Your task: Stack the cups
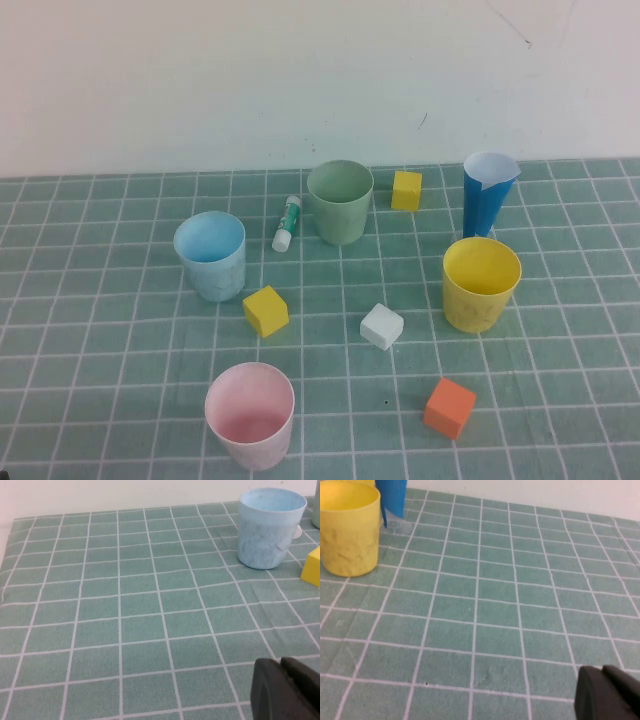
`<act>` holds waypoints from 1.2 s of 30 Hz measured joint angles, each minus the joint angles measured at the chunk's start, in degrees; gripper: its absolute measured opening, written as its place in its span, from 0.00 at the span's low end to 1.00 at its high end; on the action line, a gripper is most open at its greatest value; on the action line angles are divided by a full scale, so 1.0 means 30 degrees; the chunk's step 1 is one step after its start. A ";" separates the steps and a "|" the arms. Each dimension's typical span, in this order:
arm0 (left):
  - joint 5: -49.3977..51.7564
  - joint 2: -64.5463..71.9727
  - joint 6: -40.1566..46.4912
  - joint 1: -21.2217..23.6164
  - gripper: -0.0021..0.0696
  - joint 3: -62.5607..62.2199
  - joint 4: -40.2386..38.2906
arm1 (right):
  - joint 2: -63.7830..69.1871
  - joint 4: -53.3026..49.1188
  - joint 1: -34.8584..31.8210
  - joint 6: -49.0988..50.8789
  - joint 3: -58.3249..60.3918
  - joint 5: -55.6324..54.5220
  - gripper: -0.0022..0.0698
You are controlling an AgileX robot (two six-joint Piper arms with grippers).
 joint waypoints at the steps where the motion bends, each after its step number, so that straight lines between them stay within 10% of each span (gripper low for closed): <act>1: 0.0000 0.0000 0.0000 0.0000 0.03 0.0000 0.0000 | 0.0000 0.0000 0.0000 0.0000 0.0000 0.0000 0.03; 36: 0.0014 0.0000 0.0193 0.0000 0.03 0.0000 0.0121 | 0.0000 0.0000 0.0000 0.0000 0.0000 0.0000 0.03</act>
